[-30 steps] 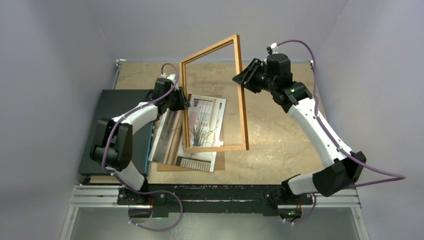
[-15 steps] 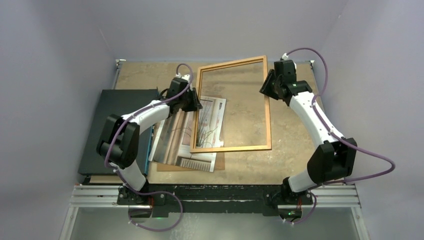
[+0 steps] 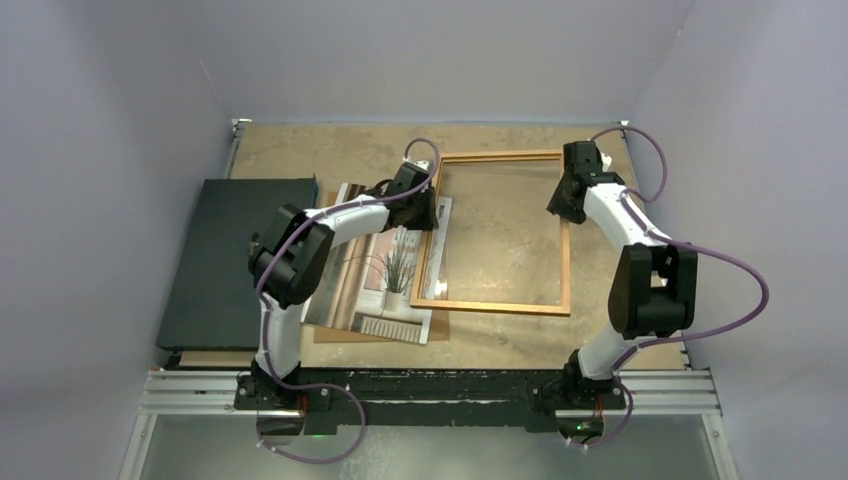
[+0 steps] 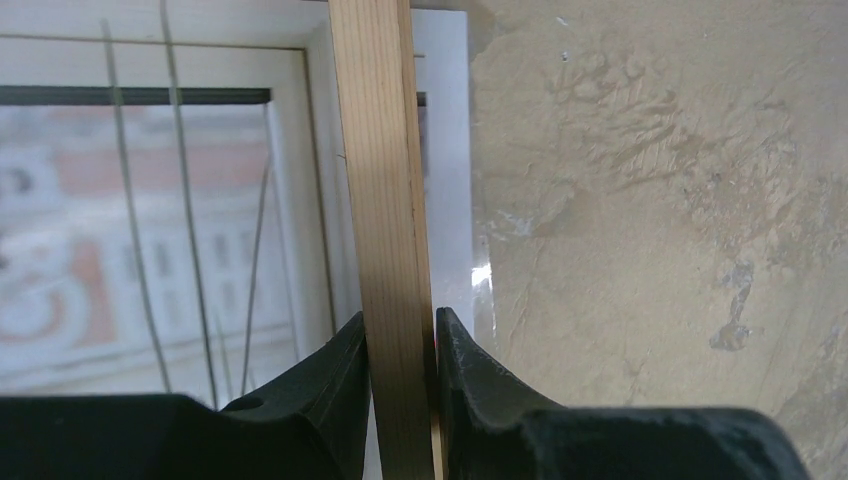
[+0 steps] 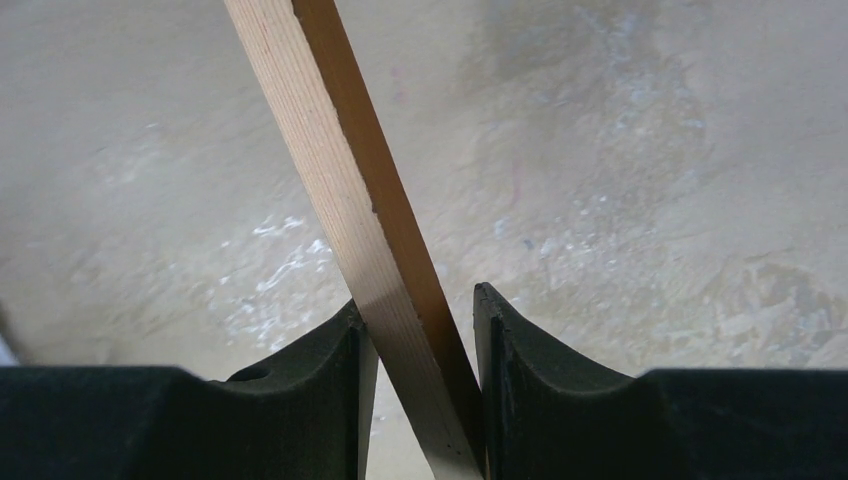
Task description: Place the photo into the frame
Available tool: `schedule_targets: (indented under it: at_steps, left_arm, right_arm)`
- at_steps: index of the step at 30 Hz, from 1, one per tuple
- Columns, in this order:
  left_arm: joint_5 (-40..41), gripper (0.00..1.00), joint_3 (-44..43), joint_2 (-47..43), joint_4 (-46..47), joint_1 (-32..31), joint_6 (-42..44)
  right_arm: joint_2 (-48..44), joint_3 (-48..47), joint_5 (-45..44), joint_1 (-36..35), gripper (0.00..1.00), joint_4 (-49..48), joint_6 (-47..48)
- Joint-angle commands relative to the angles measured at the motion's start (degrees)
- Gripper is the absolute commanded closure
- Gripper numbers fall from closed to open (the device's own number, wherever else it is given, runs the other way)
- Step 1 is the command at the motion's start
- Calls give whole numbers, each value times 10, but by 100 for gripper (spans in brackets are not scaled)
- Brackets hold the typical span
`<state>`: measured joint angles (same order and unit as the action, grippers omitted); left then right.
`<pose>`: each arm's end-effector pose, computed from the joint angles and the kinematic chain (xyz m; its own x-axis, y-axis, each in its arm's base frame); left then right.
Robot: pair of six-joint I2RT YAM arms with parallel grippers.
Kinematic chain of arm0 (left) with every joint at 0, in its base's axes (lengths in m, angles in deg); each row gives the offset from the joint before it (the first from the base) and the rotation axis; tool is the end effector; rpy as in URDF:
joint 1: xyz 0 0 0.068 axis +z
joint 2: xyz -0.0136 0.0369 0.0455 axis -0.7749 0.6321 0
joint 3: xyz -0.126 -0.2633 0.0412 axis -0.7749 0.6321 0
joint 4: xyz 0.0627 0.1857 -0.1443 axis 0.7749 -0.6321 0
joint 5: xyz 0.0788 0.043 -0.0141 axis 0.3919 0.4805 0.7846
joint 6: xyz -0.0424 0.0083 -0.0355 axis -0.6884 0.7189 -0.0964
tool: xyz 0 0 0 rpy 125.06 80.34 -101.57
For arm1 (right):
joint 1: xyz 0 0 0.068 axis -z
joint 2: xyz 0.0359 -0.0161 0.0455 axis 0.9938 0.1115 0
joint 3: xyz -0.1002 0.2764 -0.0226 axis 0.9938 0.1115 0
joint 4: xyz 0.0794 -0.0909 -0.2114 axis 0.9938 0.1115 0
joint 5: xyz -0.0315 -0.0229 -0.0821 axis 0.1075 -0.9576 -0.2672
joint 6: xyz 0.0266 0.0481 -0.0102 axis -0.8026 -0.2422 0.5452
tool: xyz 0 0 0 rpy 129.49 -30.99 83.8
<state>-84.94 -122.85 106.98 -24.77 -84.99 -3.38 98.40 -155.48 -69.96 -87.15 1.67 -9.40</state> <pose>0.3580 -0.2465 0.2016 -0.8365 -0.0961 -0.5395 0.1653 0.8943 -0.4157 0.3421 0.0117 0.2826 -0.6237 0.4273 -0.6545 0.4549 0.8794 0.1407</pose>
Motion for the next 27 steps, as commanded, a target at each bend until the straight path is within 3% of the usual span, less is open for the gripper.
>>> schedule_targets:
  at_steps: [1,8,24,25,27]
  left_arm:
    - [-71,100,-67,17,64,-59,-3]
    - [-75,100,-109,68,69,-97,-9]
    - [-67,100,-172,114,59,-154,16]
    - [-65,98,-175,113,57,-157,21]
    - [-63,79,-175,109,55,-162,31]
  right_arm:
    - [25,-2,18,2,60,-50,-11]
    - [81,-22,-5,29,59,-56,1]
    - [186,-77,-13,70,45,-69,33]
    - [194,-82,-9,72,44,-69,37]
    - [210,-92,-7,75,42,-68,42]
